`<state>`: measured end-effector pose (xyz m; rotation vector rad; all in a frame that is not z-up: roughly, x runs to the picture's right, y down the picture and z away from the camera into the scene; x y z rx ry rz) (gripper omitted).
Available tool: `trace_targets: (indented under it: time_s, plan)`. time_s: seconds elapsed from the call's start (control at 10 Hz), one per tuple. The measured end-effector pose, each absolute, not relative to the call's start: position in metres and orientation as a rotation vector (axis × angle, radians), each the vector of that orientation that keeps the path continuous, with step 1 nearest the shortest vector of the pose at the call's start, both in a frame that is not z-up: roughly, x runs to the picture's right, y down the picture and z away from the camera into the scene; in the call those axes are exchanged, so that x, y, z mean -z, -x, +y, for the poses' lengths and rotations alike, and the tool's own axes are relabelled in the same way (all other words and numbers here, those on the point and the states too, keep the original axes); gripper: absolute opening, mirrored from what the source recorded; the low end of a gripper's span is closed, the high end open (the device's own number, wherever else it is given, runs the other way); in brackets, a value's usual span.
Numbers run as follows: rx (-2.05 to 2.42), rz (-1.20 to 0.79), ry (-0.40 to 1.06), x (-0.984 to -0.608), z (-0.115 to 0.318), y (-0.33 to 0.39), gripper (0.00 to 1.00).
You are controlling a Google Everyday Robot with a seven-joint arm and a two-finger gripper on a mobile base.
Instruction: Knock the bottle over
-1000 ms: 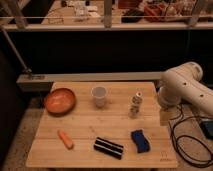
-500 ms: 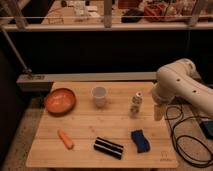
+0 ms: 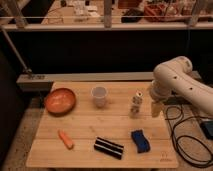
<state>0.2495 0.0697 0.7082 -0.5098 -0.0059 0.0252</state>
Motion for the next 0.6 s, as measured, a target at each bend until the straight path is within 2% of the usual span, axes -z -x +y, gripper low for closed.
trace_targets:
  time_s: [0.1,0.4,0.6]
  plan:
    - [-0.028,-0.005,0.506,-0.708,0.069,-0.25,0.78]
    - [-0.017,-0.002,0.501,-0.714,0.066,-0.242,0.59]
    - [-0.015,0.002,0.499,-0.717,0.065,-0.24,0.58]
